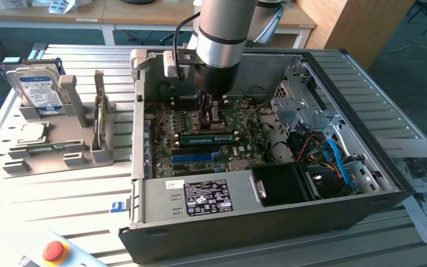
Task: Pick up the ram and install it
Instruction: 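Press down the ram until it locks into place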
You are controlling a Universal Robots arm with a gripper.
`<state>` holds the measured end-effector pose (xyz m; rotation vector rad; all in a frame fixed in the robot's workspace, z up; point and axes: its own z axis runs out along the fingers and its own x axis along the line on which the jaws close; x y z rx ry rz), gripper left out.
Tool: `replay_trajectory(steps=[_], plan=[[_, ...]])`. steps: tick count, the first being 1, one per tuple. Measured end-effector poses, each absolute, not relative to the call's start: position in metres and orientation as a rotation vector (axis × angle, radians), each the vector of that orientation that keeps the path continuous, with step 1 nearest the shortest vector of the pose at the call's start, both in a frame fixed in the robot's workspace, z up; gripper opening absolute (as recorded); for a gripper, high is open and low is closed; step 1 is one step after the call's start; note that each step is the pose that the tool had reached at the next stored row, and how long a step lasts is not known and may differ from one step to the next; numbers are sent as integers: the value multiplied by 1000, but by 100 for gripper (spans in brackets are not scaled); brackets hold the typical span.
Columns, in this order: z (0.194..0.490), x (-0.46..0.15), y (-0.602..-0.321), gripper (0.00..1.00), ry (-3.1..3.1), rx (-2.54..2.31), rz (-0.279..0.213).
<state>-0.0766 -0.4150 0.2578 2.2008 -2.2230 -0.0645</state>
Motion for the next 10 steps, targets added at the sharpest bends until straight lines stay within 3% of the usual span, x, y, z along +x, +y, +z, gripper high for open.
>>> replay_trajectory(steps=[10], plan=[[247,-77,-415,10,-2223,2201,-65]])
